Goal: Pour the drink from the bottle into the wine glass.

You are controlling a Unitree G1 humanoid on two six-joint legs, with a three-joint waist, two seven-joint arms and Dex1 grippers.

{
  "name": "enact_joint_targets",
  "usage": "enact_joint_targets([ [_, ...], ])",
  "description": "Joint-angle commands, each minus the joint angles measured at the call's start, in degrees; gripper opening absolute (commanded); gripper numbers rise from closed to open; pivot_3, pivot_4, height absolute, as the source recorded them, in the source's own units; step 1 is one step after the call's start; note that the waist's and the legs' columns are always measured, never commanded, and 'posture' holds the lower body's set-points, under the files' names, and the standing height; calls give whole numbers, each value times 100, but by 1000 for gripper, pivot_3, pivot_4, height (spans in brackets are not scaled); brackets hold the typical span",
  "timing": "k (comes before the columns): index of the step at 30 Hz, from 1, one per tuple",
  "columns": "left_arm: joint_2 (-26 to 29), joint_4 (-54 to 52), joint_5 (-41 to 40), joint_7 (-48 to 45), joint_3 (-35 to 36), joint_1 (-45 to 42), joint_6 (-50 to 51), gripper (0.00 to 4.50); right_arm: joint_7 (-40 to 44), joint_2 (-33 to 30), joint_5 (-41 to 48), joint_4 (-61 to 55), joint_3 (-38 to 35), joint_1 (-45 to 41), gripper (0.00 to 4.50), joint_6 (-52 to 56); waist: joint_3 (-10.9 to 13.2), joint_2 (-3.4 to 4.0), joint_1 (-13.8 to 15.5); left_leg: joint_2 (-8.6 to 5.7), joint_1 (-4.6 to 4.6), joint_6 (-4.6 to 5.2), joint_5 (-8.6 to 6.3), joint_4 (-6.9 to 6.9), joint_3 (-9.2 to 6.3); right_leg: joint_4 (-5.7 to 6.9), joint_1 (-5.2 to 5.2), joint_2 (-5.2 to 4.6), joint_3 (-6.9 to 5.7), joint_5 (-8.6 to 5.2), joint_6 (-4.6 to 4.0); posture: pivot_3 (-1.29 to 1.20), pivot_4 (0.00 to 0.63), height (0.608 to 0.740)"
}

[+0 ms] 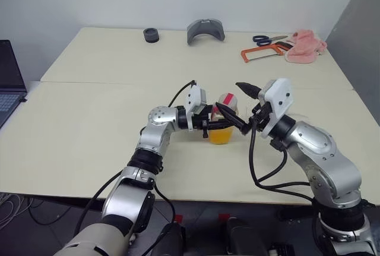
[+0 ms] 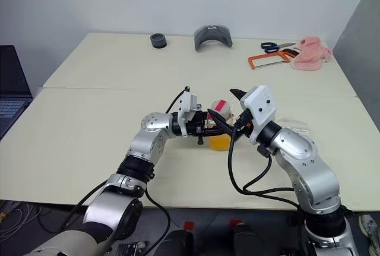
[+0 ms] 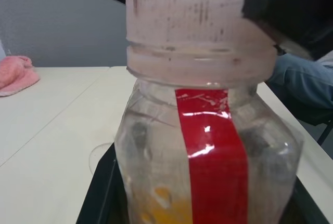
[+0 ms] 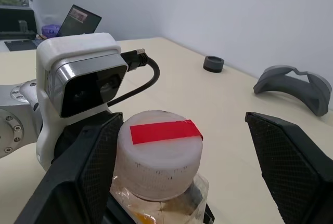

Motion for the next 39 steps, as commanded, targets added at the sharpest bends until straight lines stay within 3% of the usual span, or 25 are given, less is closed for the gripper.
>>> enact_joint_targets([
  [1, 50, -231, -138, -2, 101, -89, -81, 1618, -158, -51, 91, -223, -446, 52, 4000, 52, 0, 0, 0, 0, 0, 0, 0, 0, 0, 0, 0, 0, 0, 0, 0, 0, 150, 740],
  [25, -16, -75, -204, 115, 203, -184, -133, 1584, 63, -420, 1430, -1056, -763, 337, 4000, 851, 0, 0, -2, 0, 0, 1, -1, 0, 4, 0, 0, 3, 0, 0, 0, 0, 150, 740],
  [32, 5, -122, -354, -50, 218, -232, 207, 1583, -399, -86, 459, -381, 125, -450, 4000, 487, 0, 0, -13, -1, 2, 1, 0, 0, 3, 1, 1, 7, -2, 0, 0, 0, 150, 740],
  [39, 10, -113, -381, -17, 278, -281, 265, 1583, -423, 37, 87, -35, 214, -565, 4000, 233, 0, 0, 1, 0, 0, -1, 0, 0, 4, 0, 1, 0, -1, 0, 0, 0, 150, 740],
])
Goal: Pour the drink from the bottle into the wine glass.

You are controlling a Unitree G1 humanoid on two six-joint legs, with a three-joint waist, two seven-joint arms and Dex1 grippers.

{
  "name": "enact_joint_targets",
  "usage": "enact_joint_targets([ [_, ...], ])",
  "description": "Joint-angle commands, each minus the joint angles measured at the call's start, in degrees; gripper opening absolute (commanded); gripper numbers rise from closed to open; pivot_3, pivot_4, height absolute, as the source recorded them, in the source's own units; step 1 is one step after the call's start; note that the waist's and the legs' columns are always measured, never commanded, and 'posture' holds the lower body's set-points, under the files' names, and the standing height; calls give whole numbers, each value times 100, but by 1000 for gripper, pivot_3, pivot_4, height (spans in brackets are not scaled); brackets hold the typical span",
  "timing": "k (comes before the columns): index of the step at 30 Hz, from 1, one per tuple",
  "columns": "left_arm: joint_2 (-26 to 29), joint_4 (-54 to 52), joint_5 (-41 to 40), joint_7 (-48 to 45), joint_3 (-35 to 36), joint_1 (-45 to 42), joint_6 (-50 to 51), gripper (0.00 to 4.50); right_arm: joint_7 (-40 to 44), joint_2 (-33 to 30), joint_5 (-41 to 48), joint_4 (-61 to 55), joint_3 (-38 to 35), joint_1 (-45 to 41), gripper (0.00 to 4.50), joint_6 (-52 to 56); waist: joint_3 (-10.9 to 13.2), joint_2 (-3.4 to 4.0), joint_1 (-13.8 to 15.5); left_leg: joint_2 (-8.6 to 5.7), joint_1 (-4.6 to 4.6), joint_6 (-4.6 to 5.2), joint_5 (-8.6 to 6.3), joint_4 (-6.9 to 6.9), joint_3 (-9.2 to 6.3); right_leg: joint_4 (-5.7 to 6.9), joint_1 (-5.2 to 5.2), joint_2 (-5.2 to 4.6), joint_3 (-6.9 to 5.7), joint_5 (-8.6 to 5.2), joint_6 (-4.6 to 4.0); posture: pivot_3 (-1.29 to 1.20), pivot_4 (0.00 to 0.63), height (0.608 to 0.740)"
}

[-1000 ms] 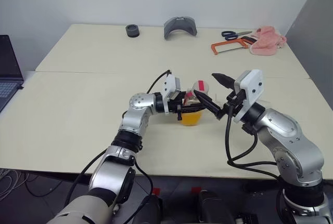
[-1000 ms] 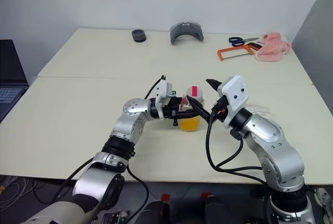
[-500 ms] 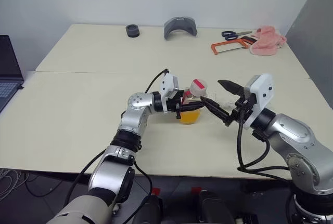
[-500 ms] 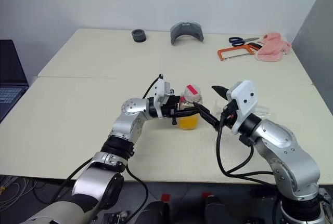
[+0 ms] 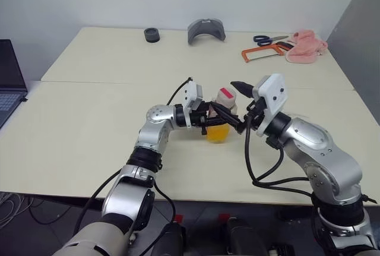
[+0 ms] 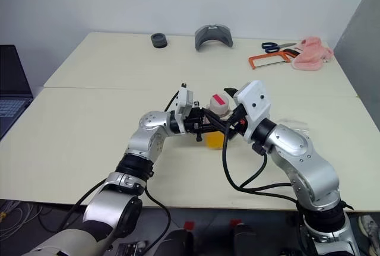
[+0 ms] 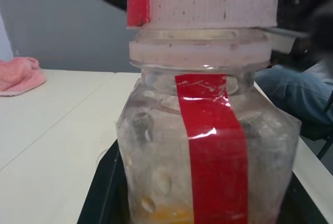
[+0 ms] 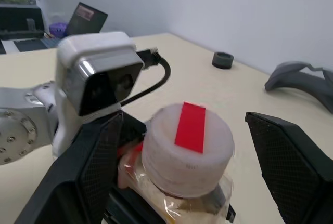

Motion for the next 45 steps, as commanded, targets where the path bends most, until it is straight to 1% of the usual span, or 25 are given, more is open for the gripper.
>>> enact_joint_targets([
  [1, 17, -178, -148, -14, 104, -184, -17, 1583, -36, 74, -79, -78, -137, -112, 4000, -212, 0, 0, 0, 0, 0, 0, 0, 0, 0, 0, 0, 0, 0, 0, 0, 0, 150, 740],
  [9, 80, -186, -137, -30, 95, -153, -11, 1583, -29, 239, 167, -248, -446, 75, 4000, -95, 0, 0, -3, 1, 1, 1, 0, 0, -2, 2, 0, 1, 0, 0, 0, 0, 150, 740],
  [27, 52, -183, -107, -13, 68, -152, -59, 1583, -75, 116, 342, -449, -718, 296, 4000, 116, 0, 0, -3, 0, 1, 1, 0, 0, -2, 2, 0, 1, 0, 0, 0, 0, 150, 740],
  [45, 54, -209, -91, -20, 53, -111, -112, 1582, -36, -24, 434, -514, -786, 413, 4000, 177, 0, 0, -3, 0, 1, 1, -1, 0, -1, 1, 0, 1, 1, 0, 0, 0, 150, 740],
])
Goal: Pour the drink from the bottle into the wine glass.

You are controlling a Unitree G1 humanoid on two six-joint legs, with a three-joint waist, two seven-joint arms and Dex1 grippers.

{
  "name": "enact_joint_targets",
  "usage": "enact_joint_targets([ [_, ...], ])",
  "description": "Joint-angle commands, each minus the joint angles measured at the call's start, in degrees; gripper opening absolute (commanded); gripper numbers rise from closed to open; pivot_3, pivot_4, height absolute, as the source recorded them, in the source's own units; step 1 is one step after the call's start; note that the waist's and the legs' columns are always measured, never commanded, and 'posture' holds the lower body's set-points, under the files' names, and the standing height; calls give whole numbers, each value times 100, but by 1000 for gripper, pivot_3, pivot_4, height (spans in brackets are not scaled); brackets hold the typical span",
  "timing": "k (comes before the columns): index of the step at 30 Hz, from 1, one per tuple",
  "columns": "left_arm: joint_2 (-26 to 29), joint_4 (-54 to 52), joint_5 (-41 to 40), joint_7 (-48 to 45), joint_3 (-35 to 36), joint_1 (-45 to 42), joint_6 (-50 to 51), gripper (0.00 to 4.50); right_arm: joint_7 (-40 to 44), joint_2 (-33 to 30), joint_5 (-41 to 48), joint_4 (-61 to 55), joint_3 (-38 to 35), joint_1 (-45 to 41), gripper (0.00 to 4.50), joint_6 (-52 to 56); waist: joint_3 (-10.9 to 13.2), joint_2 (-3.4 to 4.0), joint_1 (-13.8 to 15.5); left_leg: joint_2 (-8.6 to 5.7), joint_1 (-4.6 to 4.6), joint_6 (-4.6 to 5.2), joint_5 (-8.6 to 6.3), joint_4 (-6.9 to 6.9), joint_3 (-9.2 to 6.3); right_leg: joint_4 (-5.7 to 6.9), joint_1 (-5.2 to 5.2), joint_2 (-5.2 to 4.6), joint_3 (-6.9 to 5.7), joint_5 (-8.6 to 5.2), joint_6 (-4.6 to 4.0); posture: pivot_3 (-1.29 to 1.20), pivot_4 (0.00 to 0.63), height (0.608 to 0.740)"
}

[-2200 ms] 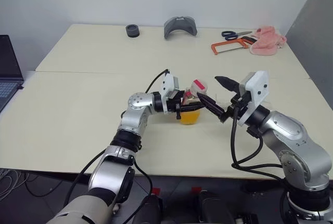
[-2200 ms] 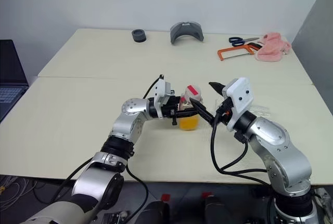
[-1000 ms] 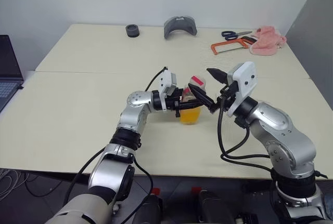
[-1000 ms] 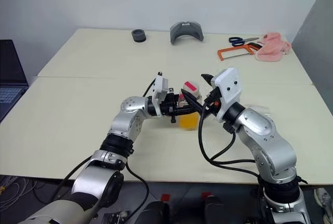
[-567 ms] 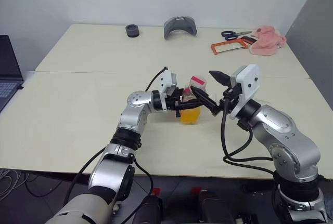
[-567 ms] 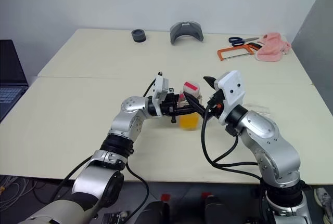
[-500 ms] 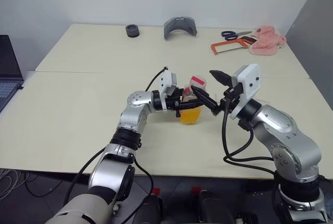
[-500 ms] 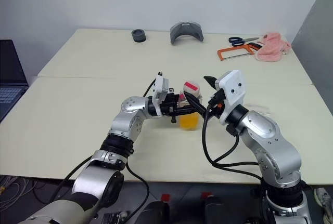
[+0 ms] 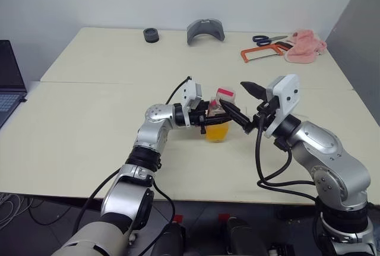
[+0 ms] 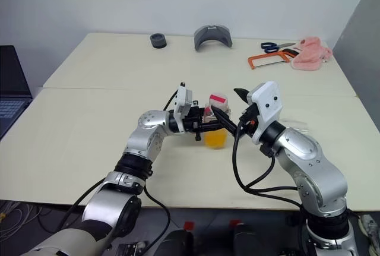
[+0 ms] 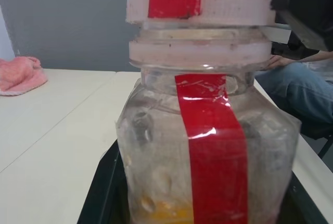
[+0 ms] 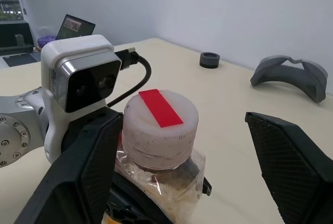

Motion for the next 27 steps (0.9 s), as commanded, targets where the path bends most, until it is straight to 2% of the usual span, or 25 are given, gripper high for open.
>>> enact_joint_targets([
  [1, 3, -208, -94, -21, 57, -85, -108, 1582, -31, -74, 52, -183, -236, -7, 4000, -16, 0, 0, -1, 0, 0, 0, 0, 0, 0, 0, 0, 0, 0, 0, 0, 0, 150, 740],
  [27, -18, -202, -73, -14, 33, -57, -151, 1582, 15, -215, 364, -289, -371, 105, 4000, 73, 0, 0, -1, 0, 0, 0, 0, 0, 1, 0, 0, 1, 0, 0, 0, 0, 150, 740],
])
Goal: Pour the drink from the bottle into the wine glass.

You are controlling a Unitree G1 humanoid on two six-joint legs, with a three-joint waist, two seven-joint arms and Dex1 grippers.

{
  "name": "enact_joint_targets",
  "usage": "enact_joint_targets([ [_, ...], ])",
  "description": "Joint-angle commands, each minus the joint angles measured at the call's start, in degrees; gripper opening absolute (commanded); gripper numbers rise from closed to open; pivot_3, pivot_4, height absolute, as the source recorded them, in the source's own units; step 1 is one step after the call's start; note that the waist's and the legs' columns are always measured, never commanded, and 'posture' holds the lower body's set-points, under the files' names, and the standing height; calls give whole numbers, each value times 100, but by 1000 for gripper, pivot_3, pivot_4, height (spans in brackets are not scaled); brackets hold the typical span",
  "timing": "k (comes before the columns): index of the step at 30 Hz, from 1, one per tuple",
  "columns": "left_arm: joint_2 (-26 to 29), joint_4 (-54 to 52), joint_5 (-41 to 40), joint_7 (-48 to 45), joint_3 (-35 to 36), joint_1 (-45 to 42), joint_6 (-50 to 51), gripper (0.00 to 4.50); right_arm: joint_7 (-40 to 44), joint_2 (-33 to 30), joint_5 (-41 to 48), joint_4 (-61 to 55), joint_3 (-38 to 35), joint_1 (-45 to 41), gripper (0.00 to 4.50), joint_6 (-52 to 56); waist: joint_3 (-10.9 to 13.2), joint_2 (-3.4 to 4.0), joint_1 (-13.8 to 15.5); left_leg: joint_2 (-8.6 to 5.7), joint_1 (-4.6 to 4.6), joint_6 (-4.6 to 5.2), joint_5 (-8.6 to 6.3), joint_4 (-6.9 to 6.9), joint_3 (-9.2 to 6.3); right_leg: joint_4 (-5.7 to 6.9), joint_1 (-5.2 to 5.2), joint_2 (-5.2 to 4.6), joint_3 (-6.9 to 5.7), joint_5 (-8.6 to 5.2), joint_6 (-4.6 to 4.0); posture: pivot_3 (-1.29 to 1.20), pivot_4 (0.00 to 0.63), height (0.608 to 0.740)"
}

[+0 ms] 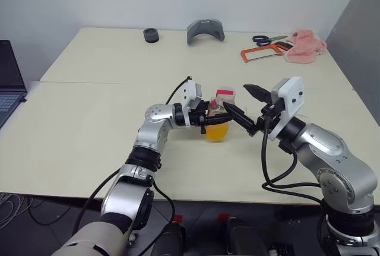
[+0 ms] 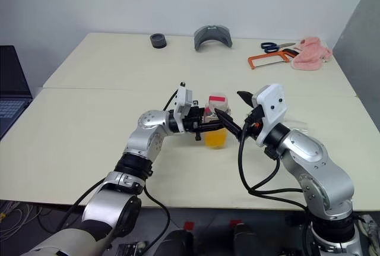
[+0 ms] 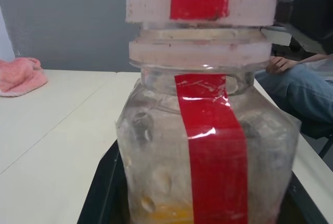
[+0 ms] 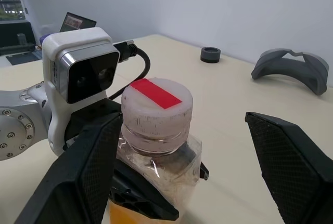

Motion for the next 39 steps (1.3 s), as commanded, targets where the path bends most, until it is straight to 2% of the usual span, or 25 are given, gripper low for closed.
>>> enact_joint_targets([
  [1, -18, -206, -75, -9, 35, -57, -126, 1582, 15, -78, 109, -227, -207, 16, 4000, -22, 0, 0, 0, 0, 0, 0, 0, 0, 0, 0, 0, 0, 0, 0, 0, 0, 150, 740],
  [16, -37, -233, -92, 17, 53, -51, -163, 1581, 334, -405, 992, -426, -518, 165, 4000, 180, 0, 0, 3, 0, 0, 1, 0, 0, 1, -1, 0, 0, 0, 0, 0, 0, 150, 740],
  [19, -28, -246, -95, 14, 58, -49, -169, 1581, 371, -465, 1107, -390, -549, 135, 4500, 184, 0, 0, 3, 0, 0, 1, 0, 0, 1, -1, 0, 1, 1, 0, 0, 0, 150, 740],
  [21, -27, -264, -100, 17, 60, -51, -165, 1581, 377, -506, 1142, -357, -560, 100, 4500, 188, 0, 0, 3, 0, 0, 1, 0, 0, 1, -1, 0, 1, 1, 0, 0, 0, 150, 740],
  [30, -49, -413, -98, -9, 3, 10, -151, 1581, 286, -482, 1480, 7, -588, -363, 4500, 415, 0, 0, 2, 1, 0, 1, 0, 0, 2, -1, 0, 1, 1, 0, 0, 0, 150, 740],
  [39, -77, -457, -74, -52, -59, 34, -170, 1581, 451, -423, 1335, 517, -159, -882, 4500, 395, 0, 0, -1, 1, 0, 1, 0, 0, 3, 0, 0, 0, 1, 0, 0, 0, 150, 740],
])
